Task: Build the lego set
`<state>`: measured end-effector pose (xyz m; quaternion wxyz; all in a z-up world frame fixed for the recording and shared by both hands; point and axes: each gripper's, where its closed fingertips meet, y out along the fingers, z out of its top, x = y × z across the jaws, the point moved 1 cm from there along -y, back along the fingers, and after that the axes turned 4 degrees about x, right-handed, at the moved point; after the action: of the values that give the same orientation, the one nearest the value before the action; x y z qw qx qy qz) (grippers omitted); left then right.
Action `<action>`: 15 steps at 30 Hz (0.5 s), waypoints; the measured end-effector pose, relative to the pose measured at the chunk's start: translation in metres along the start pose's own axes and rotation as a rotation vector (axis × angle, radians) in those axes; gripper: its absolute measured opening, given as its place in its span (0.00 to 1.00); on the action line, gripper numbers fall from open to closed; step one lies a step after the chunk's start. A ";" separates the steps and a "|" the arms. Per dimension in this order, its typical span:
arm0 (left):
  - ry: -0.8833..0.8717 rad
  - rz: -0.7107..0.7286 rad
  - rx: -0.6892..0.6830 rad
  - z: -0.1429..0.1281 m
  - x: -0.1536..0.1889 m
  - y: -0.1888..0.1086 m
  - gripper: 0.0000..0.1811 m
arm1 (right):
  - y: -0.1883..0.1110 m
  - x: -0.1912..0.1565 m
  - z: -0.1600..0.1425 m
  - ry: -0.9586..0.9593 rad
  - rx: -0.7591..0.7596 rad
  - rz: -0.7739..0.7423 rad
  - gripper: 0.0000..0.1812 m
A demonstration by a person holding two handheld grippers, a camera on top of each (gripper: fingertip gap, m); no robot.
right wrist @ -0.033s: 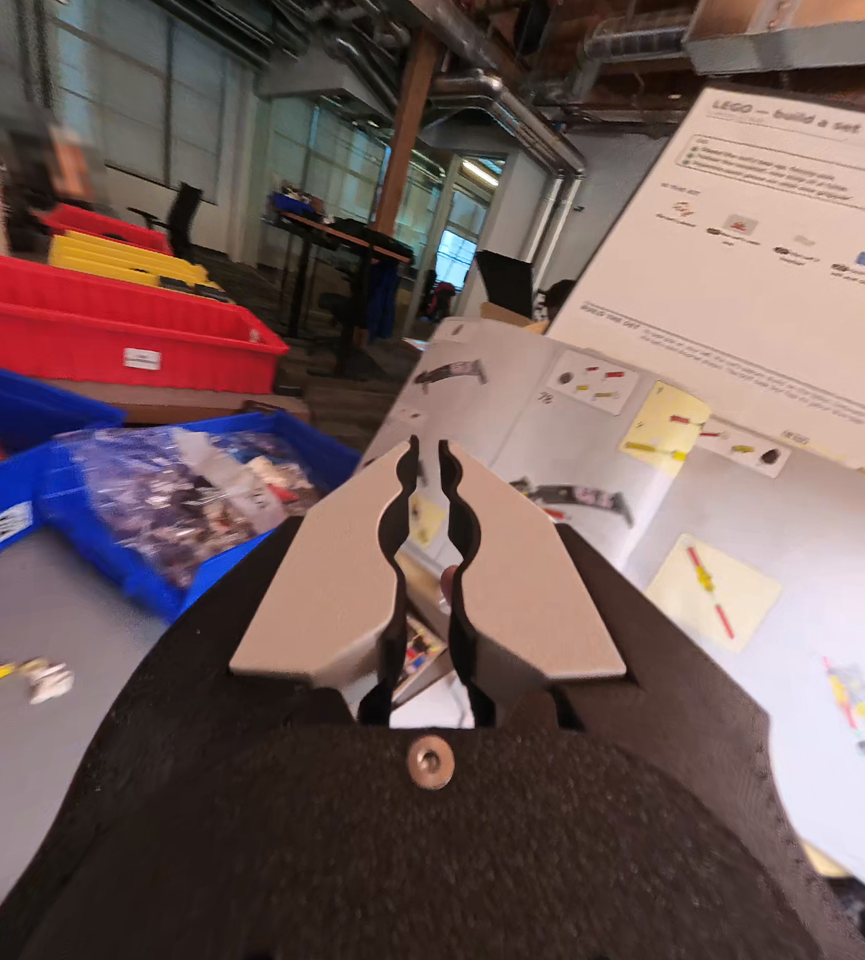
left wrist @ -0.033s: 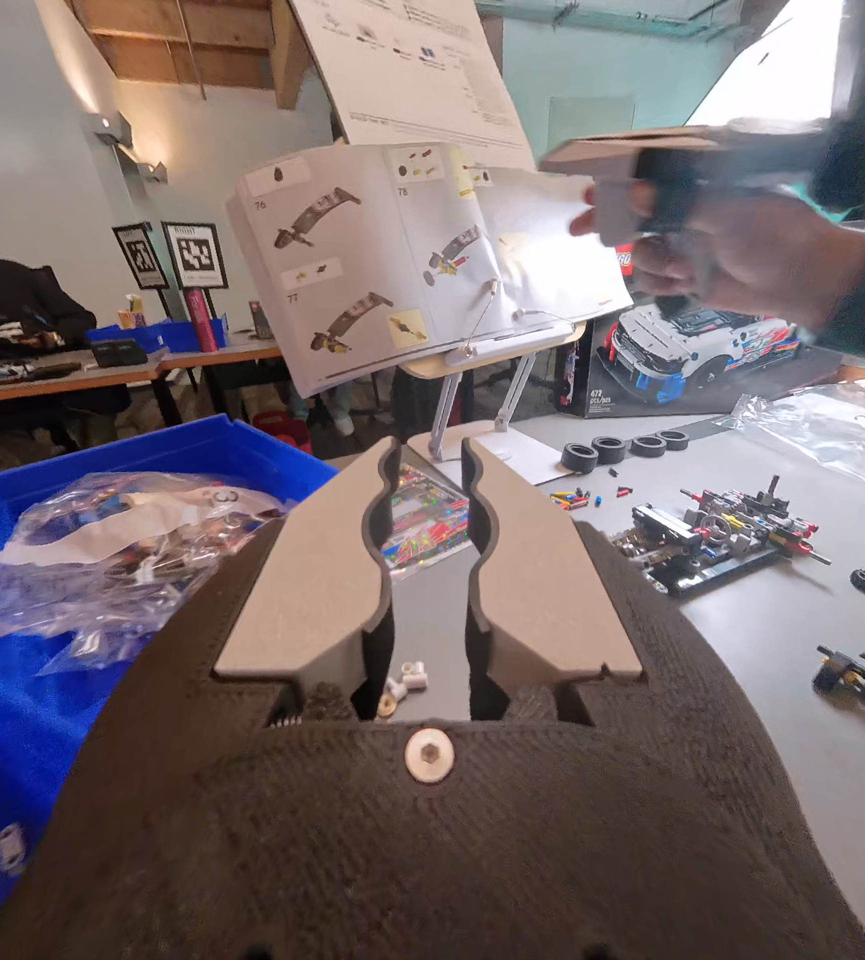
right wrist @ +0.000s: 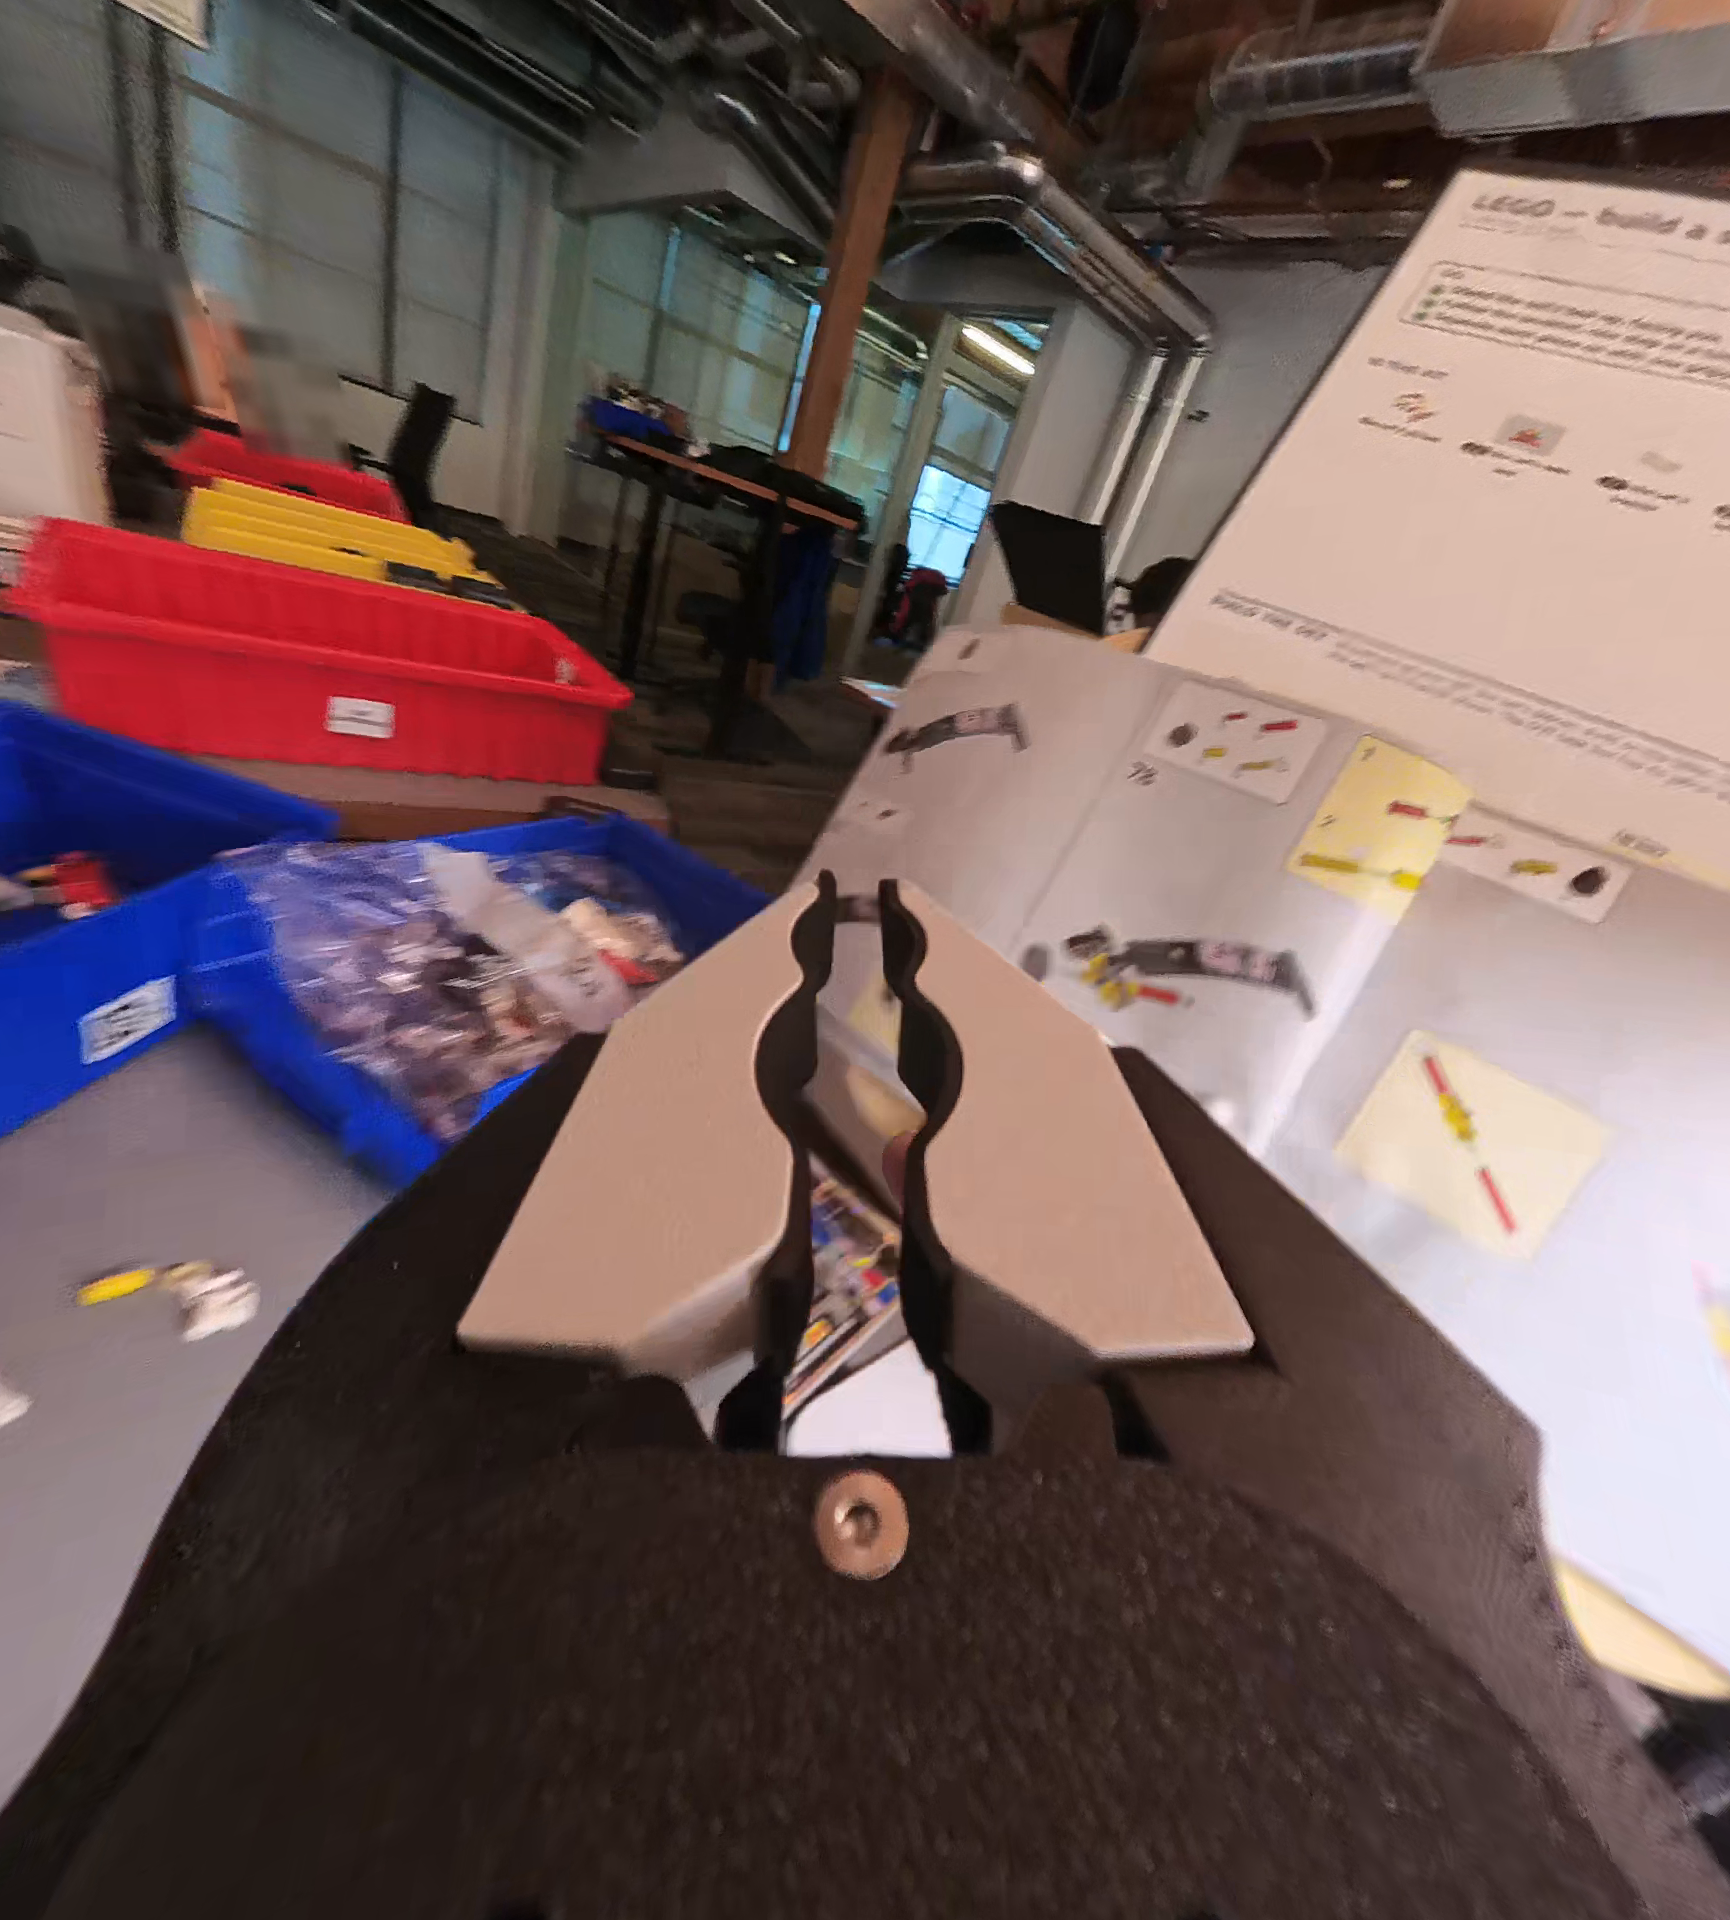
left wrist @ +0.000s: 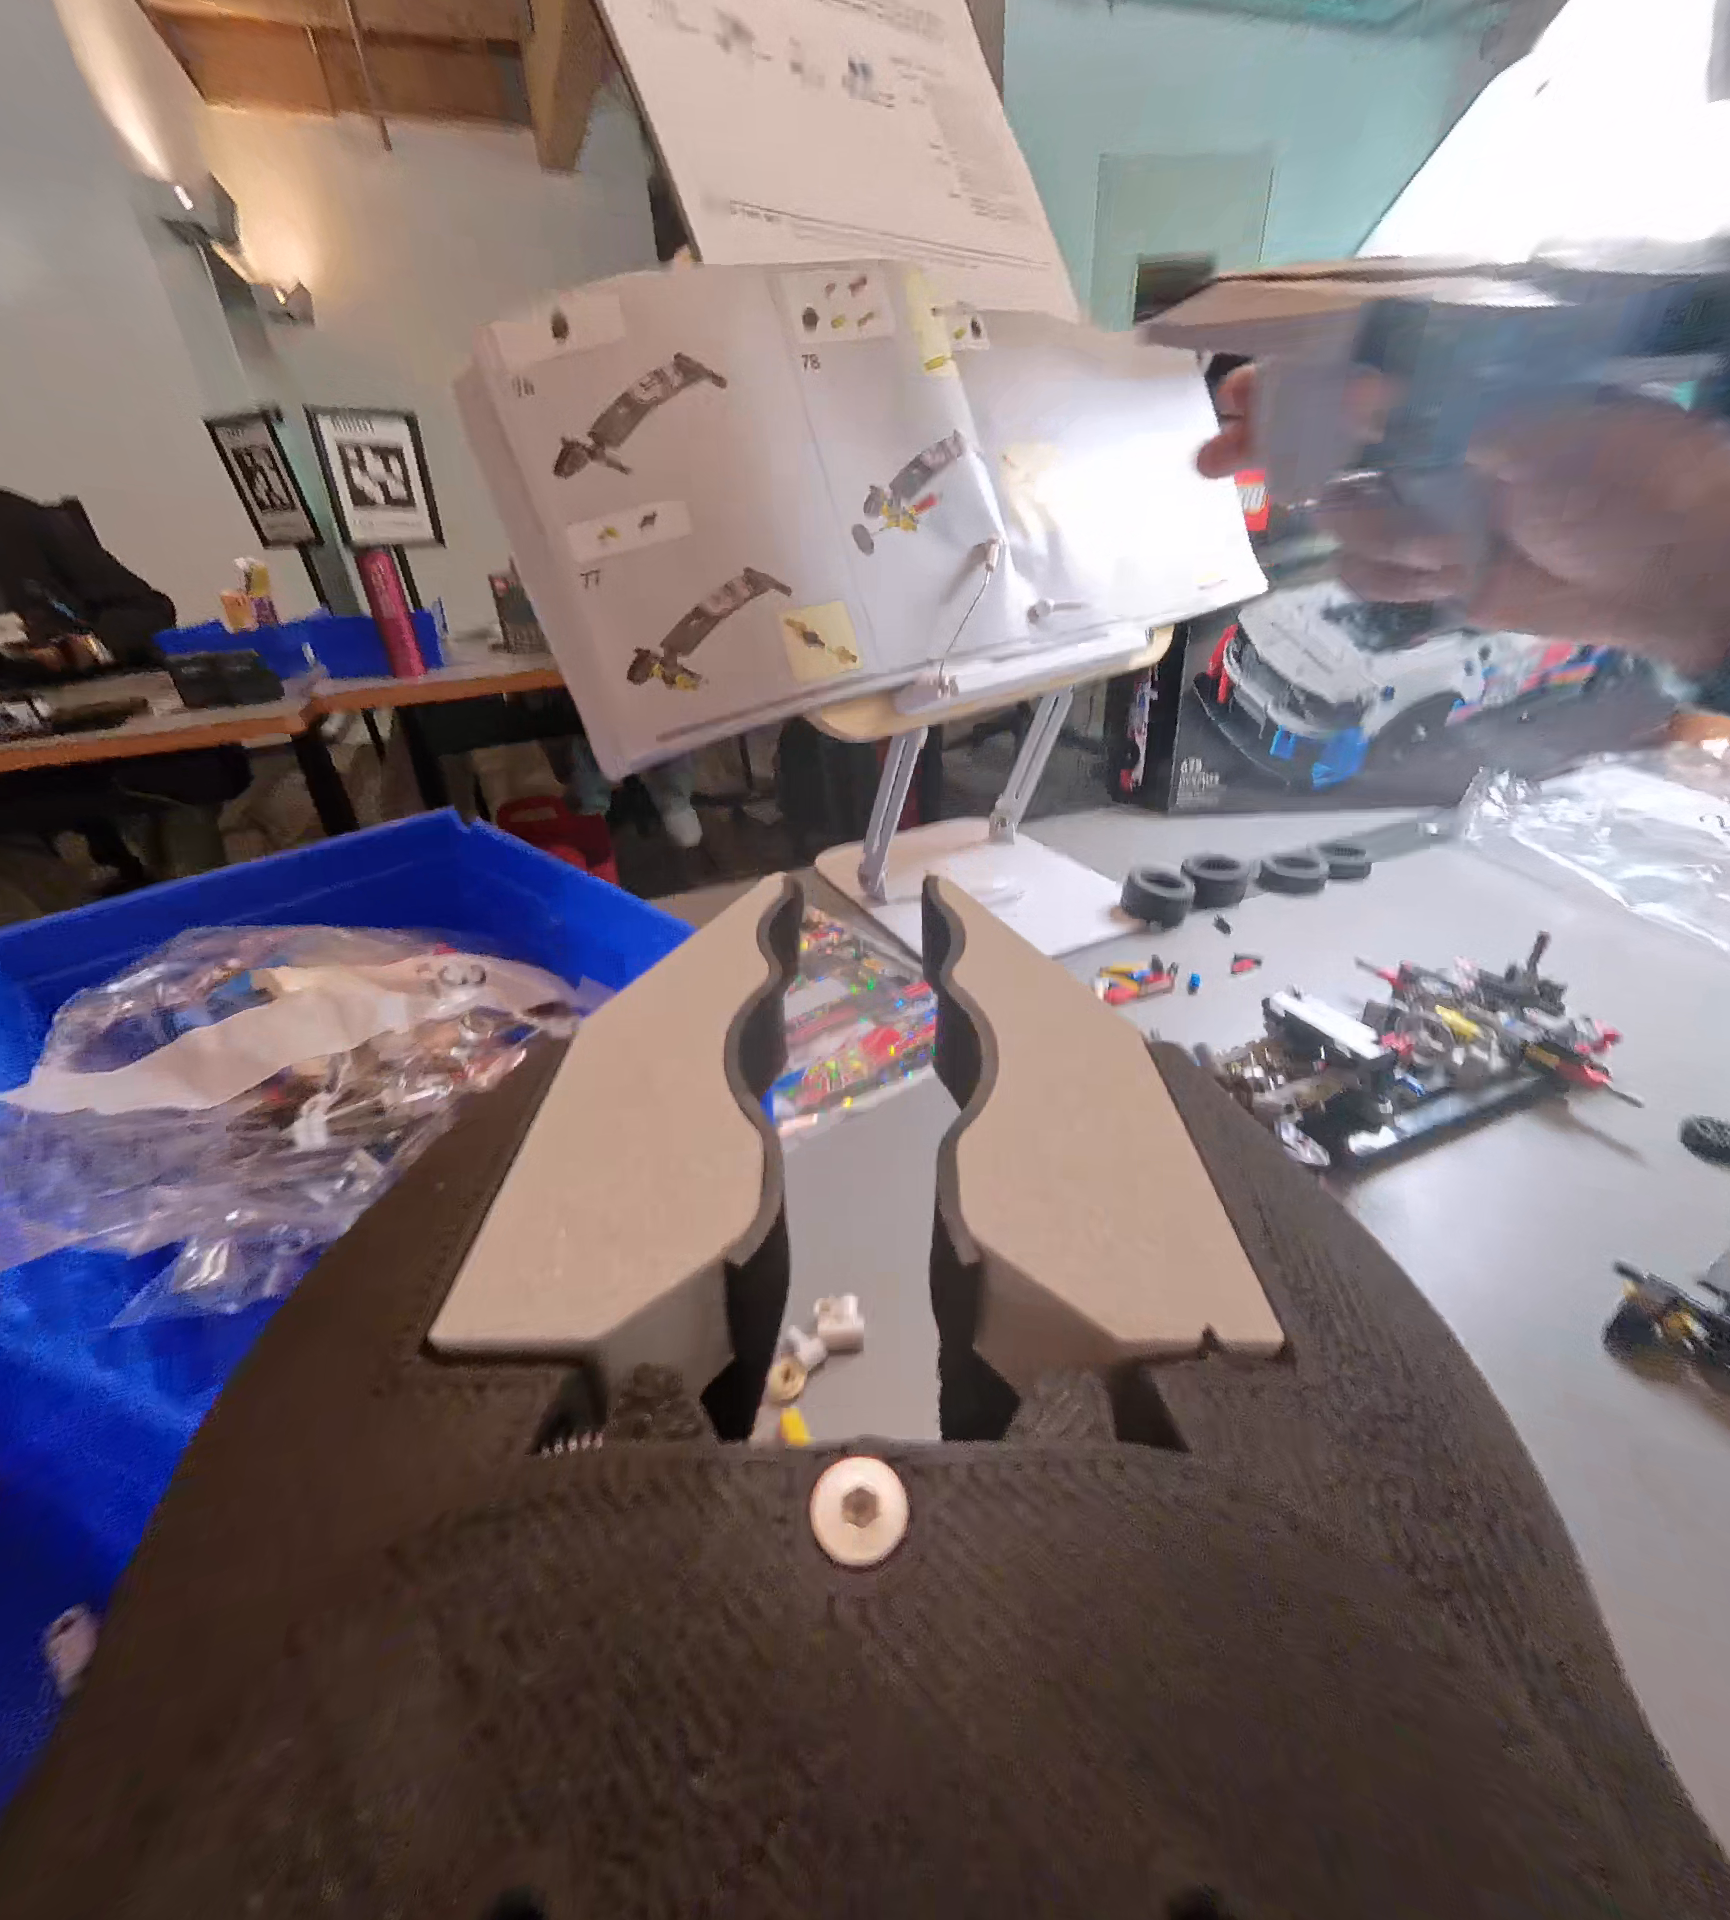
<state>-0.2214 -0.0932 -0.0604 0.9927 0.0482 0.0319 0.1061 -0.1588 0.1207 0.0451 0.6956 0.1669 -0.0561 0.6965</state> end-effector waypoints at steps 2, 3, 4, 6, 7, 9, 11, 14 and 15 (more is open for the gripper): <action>0.019 -0.068 -0.146 -0.012 0.000 -0.007 0.11 | -0.043 -0.031 -0.003 0.047 -0.002 0.060 0.03; 0.041 -0.120 -0.246 -0.024 0.003 -0.010 0.10 | -0.066 -0.044 -0.007 0.061 -0.012 0.076 0.03; 0.080 -0.155 -0.343 -0.036 0.004 -0.014 0.11 | -0.088 -0.055 -0.013 0.070 -0.029 0.083 0.03; 0.226 -0.188 -0.504 -0.054 0.000 -0.018 0.11 | -0.133 -0.070 -0.027 0.083 -0.073 0.071 0.03; 0.306 -0.211 -0.583 -0.060 -0.002 -0.019 0.10 | -0.154 -0.075 -0.035 0.086 -0.101 0.052 0.03; 0.401 -0.327 -0.795 -0.077 -0.001 -0.024 0.09 | -0.193 -0.081 -0.050 0.108 -0.153 0.007 0.02; 0.394 -0.494 -0.989 -0.093 0.006 -0.026 0.09 | -0.225 -0.086 -0.062 0.163 -0.183 -0.038 0.02; 0.428 -0.614 -1.244 -0.120 -0.002 -0.021 0.09 | -0.262 -0.089 -0.069 0.250 -0.168 -0.114 0.02; 0.467 -0.608 -1.301 -0.129 -0.009 -0.015 0.09 | -0.271 -0.089 -0.069 0.268 -0.155 -0.140 0.02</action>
<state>-0.2367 -0.0986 -0.1896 0.7740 -0.5821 0.1841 -0.1678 0.0965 0.0643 -0.0892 0.7545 0.0219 -0.0049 0.6559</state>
